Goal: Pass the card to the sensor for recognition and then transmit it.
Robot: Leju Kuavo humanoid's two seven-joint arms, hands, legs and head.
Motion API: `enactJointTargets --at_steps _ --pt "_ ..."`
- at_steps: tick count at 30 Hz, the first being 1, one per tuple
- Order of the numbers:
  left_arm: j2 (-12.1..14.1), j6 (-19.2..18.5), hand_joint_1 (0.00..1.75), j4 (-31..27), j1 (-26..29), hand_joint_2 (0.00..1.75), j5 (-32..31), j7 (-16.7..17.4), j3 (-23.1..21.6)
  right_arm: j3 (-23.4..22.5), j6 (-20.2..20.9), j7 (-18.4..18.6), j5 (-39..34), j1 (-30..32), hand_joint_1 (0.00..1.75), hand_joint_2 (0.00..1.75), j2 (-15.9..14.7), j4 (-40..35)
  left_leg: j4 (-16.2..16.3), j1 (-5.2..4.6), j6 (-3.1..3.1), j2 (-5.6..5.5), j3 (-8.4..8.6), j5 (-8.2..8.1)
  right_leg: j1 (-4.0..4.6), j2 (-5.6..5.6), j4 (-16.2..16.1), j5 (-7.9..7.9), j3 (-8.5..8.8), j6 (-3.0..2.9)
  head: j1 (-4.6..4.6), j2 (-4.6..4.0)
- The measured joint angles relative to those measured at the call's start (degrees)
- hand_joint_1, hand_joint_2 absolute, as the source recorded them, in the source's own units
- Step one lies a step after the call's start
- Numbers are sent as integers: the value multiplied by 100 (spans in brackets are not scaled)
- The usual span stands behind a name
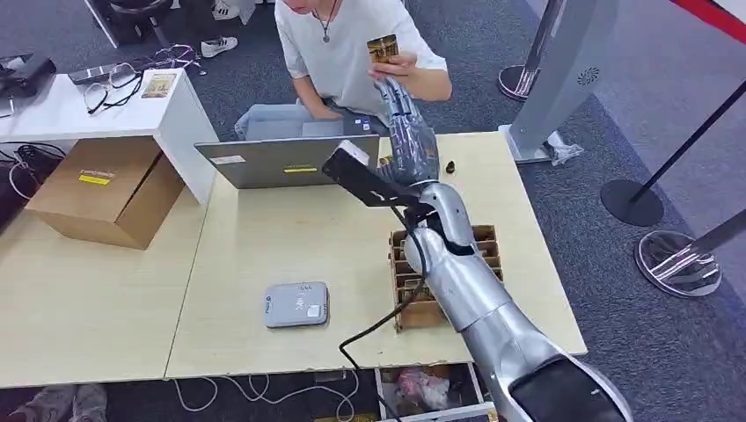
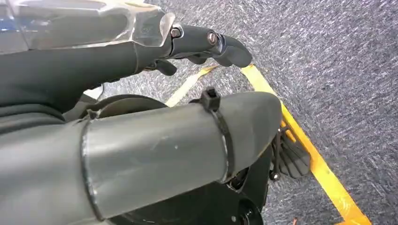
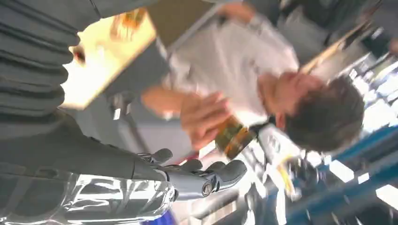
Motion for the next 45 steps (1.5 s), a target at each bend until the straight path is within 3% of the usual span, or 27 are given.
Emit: enactJointTargets --at_steps 4,11,17,28,38,45 --pt "-13 -44 0 0 -1 0 9 -22 77 -18 644 -158 -1067 413 0 0 -116 -741 0 -1 0 0 0 0 0 0 -1 0 0 0 -2 0" --pt "-18 -149 0 -2 -2 0 7 -63 158 -61 1102 -345 -1887 936 0 0 -415 -1637 1 -1 1 -1 0 0 0 -2 -2 0 2 0 -2 0" --pt "-37 -260 0 -2 -1 0 0 -164 249 -111 1243 -597 -2316 1811 0 0 -785 -2557 2 -1 9 -2 -2 -7 -1 -2 -3 -2 2 3 -2 0" --pt "-44 -395 0 -15 4 0 -42 -262 339 -155 1074 -752 -2194 2756 0 0 -1086 -3485 2 -1 7 3 -4 -8 0 1 -3 -2 2 3 -2 0" --pt "-46 -439 0 -17 4 0 -94 -249 361 -208 1009 -748 -2023 2957 0 0 -1124 -3682 2 -1 7 2 -3 -8 0 -1 -3 -2 3 4 -2 0" --pt "-35 -617 0 -17 8 0 -162 -249 363 -293 796 -619 -1194 3088 0 0 -1224 -3726 3 -1 7 0 -4 -8 0 -2 -3 -2 3 4 0 0"
